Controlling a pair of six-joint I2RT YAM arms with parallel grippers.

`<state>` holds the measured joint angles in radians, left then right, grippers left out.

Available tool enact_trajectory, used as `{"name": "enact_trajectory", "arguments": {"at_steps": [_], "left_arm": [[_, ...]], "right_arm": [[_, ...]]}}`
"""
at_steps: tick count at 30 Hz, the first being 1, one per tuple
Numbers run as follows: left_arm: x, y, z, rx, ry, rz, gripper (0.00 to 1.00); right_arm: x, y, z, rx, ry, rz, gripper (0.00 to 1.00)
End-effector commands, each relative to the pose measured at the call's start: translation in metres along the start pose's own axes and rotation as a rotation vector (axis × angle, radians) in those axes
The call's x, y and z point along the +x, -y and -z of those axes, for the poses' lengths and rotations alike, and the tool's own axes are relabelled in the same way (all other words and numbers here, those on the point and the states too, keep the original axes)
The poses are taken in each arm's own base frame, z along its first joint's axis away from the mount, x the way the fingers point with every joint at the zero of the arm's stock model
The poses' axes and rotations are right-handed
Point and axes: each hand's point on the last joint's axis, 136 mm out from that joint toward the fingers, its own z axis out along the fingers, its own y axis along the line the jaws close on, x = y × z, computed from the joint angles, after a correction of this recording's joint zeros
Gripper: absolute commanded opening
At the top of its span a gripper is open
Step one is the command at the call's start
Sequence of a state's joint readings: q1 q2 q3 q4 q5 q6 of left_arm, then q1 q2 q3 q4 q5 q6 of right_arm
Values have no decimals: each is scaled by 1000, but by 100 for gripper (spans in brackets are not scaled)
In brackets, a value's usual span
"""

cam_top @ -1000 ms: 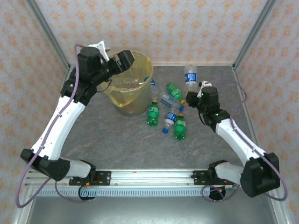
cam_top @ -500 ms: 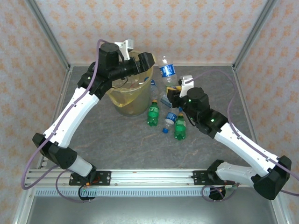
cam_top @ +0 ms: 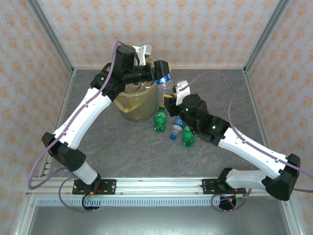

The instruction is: Put the plastic bottles in the bin

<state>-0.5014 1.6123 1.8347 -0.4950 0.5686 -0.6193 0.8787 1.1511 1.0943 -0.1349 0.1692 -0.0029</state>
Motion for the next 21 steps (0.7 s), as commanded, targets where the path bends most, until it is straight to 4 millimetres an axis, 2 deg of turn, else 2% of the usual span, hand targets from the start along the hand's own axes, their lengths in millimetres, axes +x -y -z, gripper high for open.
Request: {"name": "enact_trajectory", "arguments": {"at_steps": [1, 7, 12, 13, 17, 21], "left_arm": [[-3, 14, 7, 18, -4, -34, 71], [-12, 14, 13, -4, 36, -71, 54], [-23, 19, 19, -6, 74, -80, 53], [-29, 21, 23, -1, 92, -85, 53], [-54, 21, 44, -3, 181, -93, 53], [-87, -2, 76, -71, 308, -76, 53]], "right_arm": [[-16, 1, 2, 26, 36, 13, 21], [-11, 3, 0, 39, 29, 8, 30], [-15, 8, 3, 61, 44, -7, 64], [-17, 10, 5, 67, 55, -14, 74], [-17, 18, 9, 104, 70, -26, 100], [-16, 24, 16, 122, 79, -42, 100]]}}
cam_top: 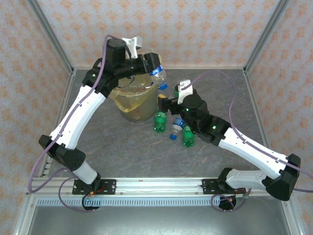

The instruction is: Put the plastic bottles in the bin

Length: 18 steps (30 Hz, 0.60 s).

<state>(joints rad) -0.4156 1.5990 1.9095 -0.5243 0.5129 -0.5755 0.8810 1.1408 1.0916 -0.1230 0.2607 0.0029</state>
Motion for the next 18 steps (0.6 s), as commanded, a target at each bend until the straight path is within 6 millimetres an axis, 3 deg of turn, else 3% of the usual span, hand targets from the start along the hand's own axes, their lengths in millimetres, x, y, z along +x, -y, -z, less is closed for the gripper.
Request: {"name": "enact_trajectory", "arguments": {"at_steps": [1, 6, 9, 13, 18], "left_arm": [[-55, -1, 47, -36, 216, -34, 53], [-95, -33, 92, -240, 424, -113, 53], [-109, -53, 112, -411, 502, -195, 53], [-111, -76, 113, -555, 496, -268, 53], [-106, -99, 96, -648, 452, -340, 53]], "right_arm": [[-9, 12, 13, 43, 43, -33, 100], [-11, 20, 20, 63, 60, -46, 100], [-11, 22, 22, 72, 68, -58, 100], [-11, 23, 23, 75, 70, -69, 100], [-10, 27, 24, 92, 70, -69, 100]]}}
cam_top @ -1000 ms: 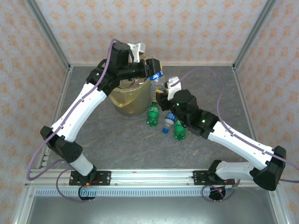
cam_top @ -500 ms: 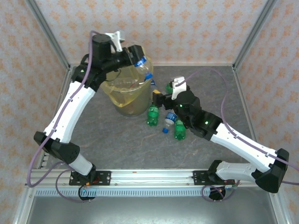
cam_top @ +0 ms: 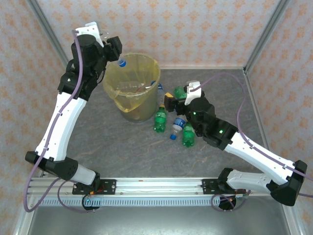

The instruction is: Put the plastic bottles in the bin

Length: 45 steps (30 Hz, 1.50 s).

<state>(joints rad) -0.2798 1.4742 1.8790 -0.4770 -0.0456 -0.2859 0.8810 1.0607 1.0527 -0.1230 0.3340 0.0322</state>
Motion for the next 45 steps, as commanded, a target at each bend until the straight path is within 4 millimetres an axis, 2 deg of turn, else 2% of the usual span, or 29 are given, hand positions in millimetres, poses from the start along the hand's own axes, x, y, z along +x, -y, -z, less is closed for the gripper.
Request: {"name": "enact_trajectory", "arguments": {"at_steps": [1, 7, 12, 14, 16, 18, 26, 33, 41, 45], "left_arm": [[14, -15, -22, -103, -10, -122, 53], [52, -13, -57, -107, -102, -172, 54], [80, -15, -77, -112, -176, -185, 57], [89, -15, -81, -107, -203, -183, 65], [93, -14, -83, -103, -223, -176, 80], [93, -14, -83, -106, -231, -166, 90], [78, -7, -72, -85, -221, -139, 97], [65, 2, -52, -35, -216, -67, 99], [70, 14, -22, 55, -235, 67, 99], [63, 20, -2, 83, -226, 104, 99]], "right_arm": [[-1, 7, 4, 30, 17, -22, 100], [1, 10, 4, 46, 8, -33, 100], [1, 15, 7, 68, 4, -35, 100], [0, 17, 9, 72, 10, -42, 100], [0, 19, 11, 79, 12, -45, 100], [1, 21, 12, 84, 10, -45, 100], [6, 25, 10, 107, 16, -57, 100], [10, 31, 4, 124, 20, -103, 100], [33, 34, -38, 41, -85, -187, 100], [55, 47, -76, 23, -179, -247, 90]]}}
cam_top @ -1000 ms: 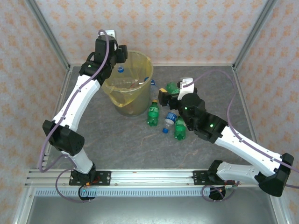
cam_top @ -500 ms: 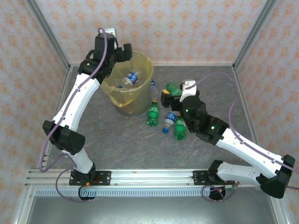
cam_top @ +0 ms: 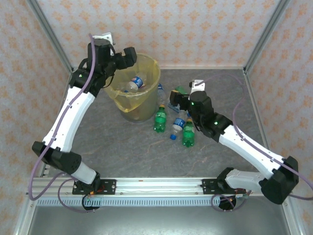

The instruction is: Put the plastic bottles in the bin

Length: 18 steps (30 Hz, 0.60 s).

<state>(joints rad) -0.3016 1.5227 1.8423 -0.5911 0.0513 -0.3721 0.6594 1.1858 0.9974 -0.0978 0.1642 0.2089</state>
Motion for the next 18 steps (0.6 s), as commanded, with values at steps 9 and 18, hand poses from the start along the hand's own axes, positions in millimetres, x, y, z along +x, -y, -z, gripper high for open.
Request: {"name": "enact_trajectory", "arguments": {"at_steps": [9, 18], "left_arm": [[2, 11, 67, 65, 4, 98, 99], [8, 3, 105, 69, 16, 145, 99]], "right_arm": [[24, 0, -120, -112, -240, -147, 63], [50, -11, -209, -122, -378, -185, 61]]}}
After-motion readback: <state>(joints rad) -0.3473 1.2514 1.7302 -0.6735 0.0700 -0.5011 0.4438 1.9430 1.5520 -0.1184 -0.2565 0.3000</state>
